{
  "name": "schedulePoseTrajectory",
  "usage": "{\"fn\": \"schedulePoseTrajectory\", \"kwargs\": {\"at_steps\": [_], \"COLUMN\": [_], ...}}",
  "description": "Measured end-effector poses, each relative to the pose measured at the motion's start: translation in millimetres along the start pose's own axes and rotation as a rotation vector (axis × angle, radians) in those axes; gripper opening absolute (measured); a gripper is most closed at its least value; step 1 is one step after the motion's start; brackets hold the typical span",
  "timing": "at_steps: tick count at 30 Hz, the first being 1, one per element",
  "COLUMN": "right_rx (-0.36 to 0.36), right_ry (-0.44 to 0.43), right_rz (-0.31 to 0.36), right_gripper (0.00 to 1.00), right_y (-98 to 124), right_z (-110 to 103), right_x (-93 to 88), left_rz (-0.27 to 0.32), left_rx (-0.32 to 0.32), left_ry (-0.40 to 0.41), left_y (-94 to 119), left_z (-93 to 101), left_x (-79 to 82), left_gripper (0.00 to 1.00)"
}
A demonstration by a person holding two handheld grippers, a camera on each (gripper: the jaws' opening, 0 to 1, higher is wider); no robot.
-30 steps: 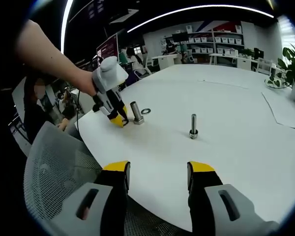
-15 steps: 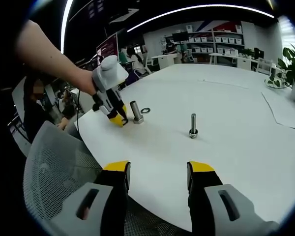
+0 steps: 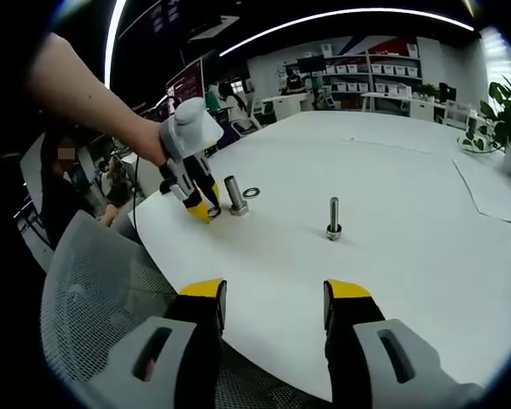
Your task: Place the washer onto the threaded stud by aligning its center hole with the stud, sliding it down to the base, and recovering from edge contact or off-axis alignment until the washer reaches the visible bottom stop.
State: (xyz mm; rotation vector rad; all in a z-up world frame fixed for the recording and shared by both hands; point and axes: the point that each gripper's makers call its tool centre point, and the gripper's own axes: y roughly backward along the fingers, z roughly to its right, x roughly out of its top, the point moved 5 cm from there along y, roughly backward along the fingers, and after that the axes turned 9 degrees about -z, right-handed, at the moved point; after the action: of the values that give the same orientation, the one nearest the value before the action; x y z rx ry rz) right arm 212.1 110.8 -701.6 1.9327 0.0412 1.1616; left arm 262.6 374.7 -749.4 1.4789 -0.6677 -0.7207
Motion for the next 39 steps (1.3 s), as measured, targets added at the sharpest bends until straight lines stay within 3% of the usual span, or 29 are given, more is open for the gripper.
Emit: {"fn": "schedulePoseTrajectory", "kwargs": {"at_steps": [8, 14, 17, 20, 30, 39], "right_rx": [0.001, -0.001, -0.001, -0.004, -0.009, -0.011], "right_ry": [0.003, 0.008, 0.009, 0.007, 0.005, 0.004], "right_rz": [-0.007, -0.013, -0.016, -0.016, -0.014, -0.014], "right_gripper": [0.48, 0.47, 0.47, 0.47, 0.47, 0.47], "right_y": [-0.9, -1.5, -1.8, -1.5, -1.2, -0.8], "right_z": [0.2, 0.3, 0.3, 0.5, 1.3, 1.6], "right_x": [-1.1, -2.0, -2.3, -2.5, -2.1, -2.1], "left_rz": [0.034, -0.005, -0.024, -0.021, 0.092, 0.106], "left_rx": [0.001, 0.007, -0.008, -0.009, 0.006, -0.006], "left_ry": [0.01, 0.026, 0.089, 0.098, 0.117, 0.129], "left_y": [0.3, 0.4, -0.3, -0.1, 1.0, 1.2], "left_z": [-1.9, -1.8, -2.6, -2.1, -0.1, 1.7], "left_x": [-1.5, 1.7, 3.2, 2.5, -5.8, -4.6], "left_gripper": [0.2, 0.19, 0.19, 0.19, 0.18, 0.18]}}
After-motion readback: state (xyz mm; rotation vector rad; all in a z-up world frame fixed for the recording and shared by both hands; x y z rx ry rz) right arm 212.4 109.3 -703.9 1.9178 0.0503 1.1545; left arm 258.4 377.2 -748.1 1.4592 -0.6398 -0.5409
